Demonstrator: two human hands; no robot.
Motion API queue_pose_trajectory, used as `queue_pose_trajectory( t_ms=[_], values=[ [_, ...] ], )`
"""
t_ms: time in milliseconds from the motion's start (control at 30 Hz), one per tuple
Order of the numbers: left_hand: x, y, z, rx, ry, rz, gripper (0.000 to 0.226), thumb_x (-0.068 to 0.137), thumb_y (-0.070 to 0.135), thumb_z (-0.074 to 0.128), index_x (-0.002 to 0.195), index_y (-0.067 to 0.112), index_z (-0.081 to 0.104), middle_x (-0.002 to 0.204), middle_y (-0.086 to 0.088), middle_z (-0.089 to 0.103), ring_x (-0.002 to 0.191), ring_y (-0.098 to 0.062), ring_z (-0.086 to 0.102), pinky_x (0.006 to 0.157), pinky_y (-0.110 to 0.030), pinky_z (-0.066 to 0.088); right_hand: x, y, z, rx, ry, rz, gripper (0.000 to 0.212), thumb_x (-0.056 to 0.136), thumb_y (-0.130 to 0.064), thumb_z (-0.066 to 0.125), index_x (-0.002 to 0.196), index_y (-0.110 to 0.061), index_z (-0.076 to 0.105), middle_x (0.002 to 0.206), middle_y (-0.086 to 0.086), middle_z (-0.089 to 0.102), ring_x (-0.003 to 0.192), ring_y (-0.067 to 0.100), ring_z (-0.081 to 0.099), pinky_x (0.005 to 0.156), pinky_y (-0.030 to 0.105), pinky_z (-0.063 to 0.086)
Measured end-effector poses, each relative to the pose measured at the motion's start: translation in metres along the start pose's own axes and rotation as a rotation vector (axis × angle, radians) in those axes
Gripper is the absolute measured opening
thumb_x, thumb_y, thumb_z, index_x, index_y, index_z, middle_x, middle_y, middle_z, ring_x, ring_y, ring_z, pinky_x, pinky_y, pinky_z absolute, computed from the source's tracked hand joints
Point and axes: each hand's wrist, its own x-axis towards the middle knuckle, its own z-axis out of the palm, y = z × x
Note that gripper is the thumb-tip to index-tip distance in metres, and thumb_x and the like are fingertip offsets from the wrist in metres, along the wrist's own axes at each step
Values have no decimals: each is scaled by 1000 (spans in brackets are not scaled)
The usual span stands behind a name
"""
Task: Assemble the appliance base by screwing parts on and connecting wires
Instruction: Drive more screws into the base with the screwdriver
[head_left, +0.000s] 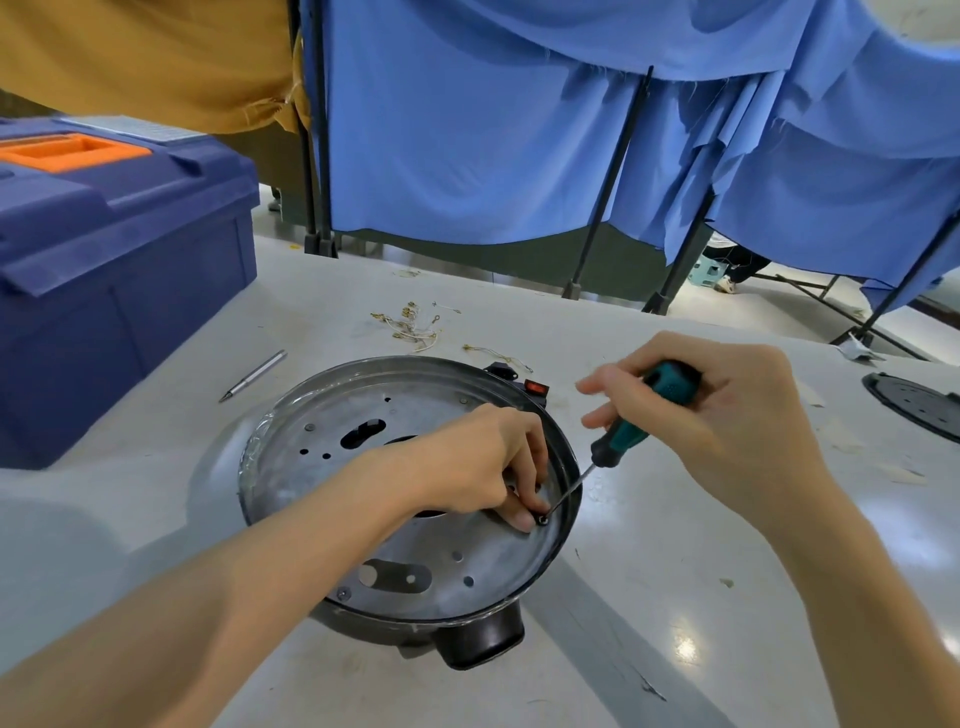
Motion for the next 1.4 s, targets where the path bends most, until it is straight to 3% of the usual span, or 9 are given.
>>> queue_pose_trajectory(
  t_ms=[100, 267, 400, 533, 700, 833, 1033, 1233, 1400],
  values=[
    [0, 0, 0, -3, -11, 1, 26, 69, 5, 85, 84, 14, 67, 69, 43, 58, 85, -4, 61, 79, -33, 53, -9, 2, 6, -20, 163, -11, 23, 90, -16, 66, 71, -2, 66, 62, 9, 69, 59, 10, 72, 55, 45, 59],
    [1, 0, -1, 4, -4, -7, 29, 67, 7, 87, 81, 19, 66, 72, 43, 58, 80, -1, 60, 76, -28, 52, -23, 3, 22, -131, 398, -129, 33, 95, -18, 62, 67, 0, 60, 56, 12, 62, 60, 4, 71, 39, 42, 51],
    [1, 0, -1, 4, 4, -4, 18, 67, 9, 87, 74, 20, 75, 86, 20, 62, 80, 0, 56, 78, -24, 48, -26, 6, 33, -144, 544, -193, 37, 97, -19, 55, 66, 0, 59, 51, 9, 60, 58, 2, 70, 34, 37, 46],
    [2, -2, 0, 44, 15, 14, 18, 69, 14, 86, 87, 17, 81, 101, 14, 56, 82, 4, 51, 76, -18, 44, -25, 13, 40, -57, 658, -175, 40, 100, -22, 51, 67, -2, 58, 56, 3, 63, 53, 2, 68, 36, 33, 46],
    [1, -2, -1, 32, 34, -14, 16, 67, 13, 87, 78, 17, 77, 84, 22, 61, 84, 0, 56, 75, -23, 48, -16, 14, 51, 45, 732, -134, 39, 103, -23, 47, 67, -10, 53, 54, -5, 63, 47, 5, 67, 37, 28, 46],
    [1, -2, -2, 86, 41, 2, 16, 70, 14, 86, 84, 17, 80, 95, 17, 55, 88, -3, 55, 80, -27, 51, -2, 18, 56, 179, 824, 50, 43, 104, -27, 41, 65, -11, 50, 57, 3, 64, 38, 12, 62, 37, 23, 43],
    [2, -4, -4, 53, 63, -36, 16, 67, 11, 88, 81, 15, 80, 97, 13, 57, 87, -3, 57, 85, -29, 52, 15, 15, 70, 136, 881, 56, 48, 105, -28, 34, 60, -13, 44, 46, 3, 54, 32, 11, 56, 36, 18, 34],
    [4, -10, -7, 61, 85, -34, 15, 68, 11, 87, 81, 15, 80, 95, 15, 56, 86, -3, 56, 86, -33, 52, 26, 19, 76, 134, 926, 115, 54, 106, -30, 32, 61, -4, 46, 45, 2, 50, 33, 14, 54, 35, 27, 37],
    [3, -14, -9, 18, 65, -46, 16, 65, 17, 89, 78, 14, 79, 96, 13, 60, 87, -1, 59, 87, -36, 52, 29, 13, 80, 129, 937, 82, 56, 103, -39, 29, 60, -7, 45, 45, 5, 47, 37, 29, 52, 38, 39, 39]
  ],
)
